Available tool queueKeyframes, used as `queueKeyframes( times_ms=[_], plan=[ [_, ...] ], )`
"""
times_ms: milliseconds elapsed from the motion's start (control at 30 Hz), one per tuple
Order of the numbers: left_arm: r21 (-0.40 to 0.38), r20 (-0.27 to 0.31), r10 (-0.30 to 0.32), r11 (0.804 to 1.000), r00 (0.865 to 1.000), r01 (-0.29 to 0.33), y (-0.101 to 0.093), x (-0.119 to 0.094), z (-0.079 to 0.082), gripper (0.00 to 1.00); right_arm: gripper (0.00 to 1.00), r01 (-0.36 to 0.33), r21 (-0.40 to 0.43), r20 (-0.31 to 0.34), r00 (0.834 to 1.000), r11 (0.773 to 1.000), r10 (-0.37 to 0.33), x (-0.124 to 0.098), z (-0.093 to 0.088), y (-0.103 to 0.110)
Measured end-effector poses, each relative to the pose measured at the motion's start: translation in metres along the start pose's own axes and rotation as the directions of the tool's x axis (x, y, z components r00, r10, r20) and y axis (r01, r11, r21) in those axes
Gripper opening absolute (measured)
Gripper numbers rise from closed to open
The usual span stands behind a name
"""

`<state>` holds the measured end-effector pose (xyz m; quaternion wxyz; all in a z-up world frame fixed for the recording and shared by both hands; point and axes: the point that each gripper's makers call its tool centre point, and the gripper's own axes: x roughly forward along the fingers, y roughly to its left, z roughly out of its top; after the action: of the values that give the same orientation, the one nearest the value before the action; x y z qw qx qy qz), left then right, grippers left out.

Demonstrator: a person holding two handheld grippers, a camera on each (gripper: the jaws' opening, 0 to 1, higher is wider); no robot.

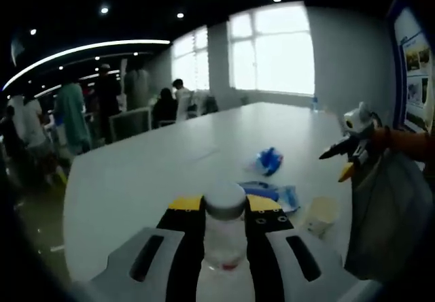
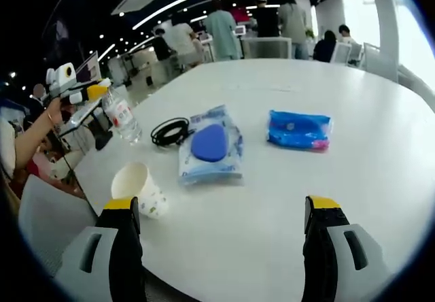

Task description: Arrange the tabletop items into an orderly group along one side of the table until the central work area is clear of visible clutter.

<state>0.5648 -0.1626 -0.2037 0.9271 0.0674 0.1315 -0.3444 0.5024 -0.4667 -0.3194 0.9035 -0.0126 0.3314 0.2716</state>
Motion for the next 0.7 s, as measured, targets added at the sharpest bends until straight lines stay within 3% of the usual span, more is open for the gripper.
queueKeyframes(
  times_ms=[300,700],
  plan=[
    [0.000,-0.012,0.008,1.000,1.000,-0.008,0.037,0.006,0.001,0.19,0.99,0.016,0.021,-0.013,1.000,1.000,-0.015,0.000,-0.004,-0.005],
    [0.021,-0.030,-0.031,0.999,0.999,0.032,0.067,0.018,-0.001,0.19,0.99,0.026,0.033,-0.038,0.999,0.999,-0.025,0.001,-0.010,-0.008]
  ],
)
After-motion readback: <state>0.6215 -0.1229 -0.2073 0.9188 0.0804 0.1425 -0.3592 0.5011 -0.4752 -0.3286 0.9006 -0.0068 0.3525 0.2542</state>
